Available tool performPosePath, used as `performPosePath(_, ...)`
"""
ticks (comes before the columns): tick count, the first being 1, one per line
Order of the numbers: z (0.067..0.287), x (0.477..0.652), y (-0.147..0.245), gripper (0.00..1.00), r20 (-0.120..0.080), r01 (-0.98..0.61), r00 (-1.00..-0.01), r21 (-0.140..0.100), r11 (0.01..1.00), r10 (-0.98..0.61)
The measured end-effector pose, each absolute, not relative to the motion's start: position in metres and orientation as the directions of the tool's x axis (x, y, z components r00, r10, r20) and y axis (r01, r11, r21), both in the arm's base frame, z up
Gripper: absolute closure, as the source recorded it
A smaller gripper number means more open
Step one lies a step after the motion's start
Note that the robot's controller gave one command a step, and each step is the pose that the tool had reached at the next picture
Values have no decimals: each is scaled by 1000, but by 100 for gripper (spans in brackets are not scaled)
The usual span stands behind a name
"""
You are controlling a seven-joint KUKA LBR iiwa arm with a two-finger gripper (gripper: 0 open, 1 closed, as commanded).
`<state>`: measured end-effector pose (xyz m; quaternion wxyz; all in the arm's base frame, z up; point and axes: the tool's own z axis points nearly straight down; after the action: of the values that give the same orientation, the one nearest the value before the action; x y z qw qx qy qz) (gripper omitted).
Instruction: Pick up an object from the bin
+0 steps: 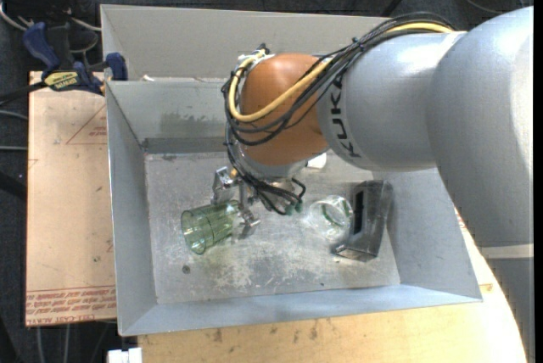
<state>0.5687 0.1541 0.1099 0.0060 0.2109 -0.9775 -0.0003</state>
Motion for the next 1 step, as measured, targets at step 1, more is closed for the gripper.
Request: performPosePath(1,168,578,164,100,2,-358,-934,2,934,-358)
